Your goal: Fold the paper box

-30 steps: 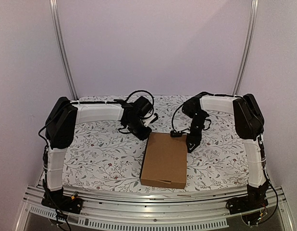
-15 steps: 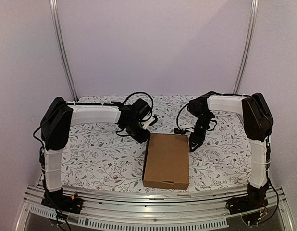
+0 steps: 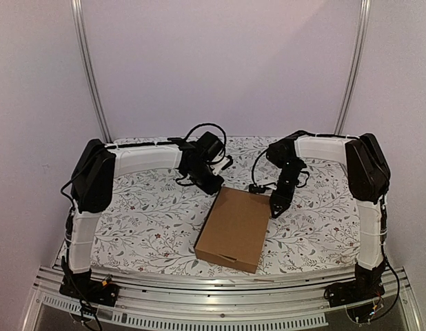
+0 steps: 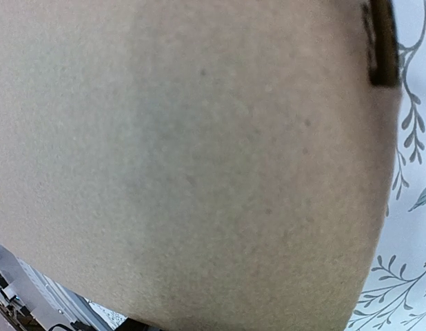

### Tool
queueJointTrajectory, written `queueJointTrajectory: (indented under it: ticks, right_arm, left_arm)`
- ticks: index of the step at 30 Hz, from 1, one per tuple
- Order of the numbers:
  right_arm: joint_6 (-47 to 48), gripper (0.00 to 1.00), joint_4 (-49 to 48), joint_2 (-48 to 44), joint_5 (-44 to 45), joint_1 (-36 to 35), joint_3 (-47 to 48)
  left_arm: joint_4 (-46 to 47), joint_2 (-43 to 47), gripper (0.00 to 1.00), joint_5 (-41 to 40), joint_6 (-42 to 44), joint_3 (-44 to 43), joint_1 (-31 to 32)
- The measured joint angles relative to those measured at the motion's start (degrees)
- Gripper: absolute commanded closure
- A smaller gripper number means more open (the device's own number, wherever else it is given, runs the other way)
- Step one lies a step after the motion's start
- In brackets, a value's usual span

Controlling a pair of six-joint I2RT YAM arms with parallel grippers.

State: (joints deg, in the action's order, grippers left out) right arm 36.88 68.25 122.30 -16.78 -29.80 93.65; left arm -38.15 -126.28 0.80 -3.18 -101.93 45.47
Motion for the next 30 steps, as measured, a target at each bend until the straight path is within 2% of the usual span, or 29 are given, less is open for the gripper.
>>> queueJointTrajectory:
  ticks: [9,16,21,24,30]
  right_arm:
    - [-3.0,0.58,2.4,0.5,0.3,-0.2,0.8]
    - [-4.8,0.57,3.5,0.4,0.8,-0.2,0.8]
    - [-4.9,0.53,-0.8,-4.0,0.9,-0.3,-3.7]
    - [-4.7,0.50,-4.8,-10.0,1.2,-0.6,-7.6]
    - [-4.2,0.51,-9.1,-22.6,1.2,-1.0,-19.4]
  left_arm:
    - [-0.6,-1.3,0.93,-0.7,-1.4,-2.1,1.4]
    - [-0.3,-1.9,0.90,-3.1,-2.9,-2.7,2.3]
    - [1.4,2.6,0.87,-3.7,-3.7,4.0,2.3]
    - [1.3,6.8,0.86,-3.0,-3.7,8.5,2.6]
    - [2.4,18.3,0.86,-3.2,-6.6,22.1,3.4]
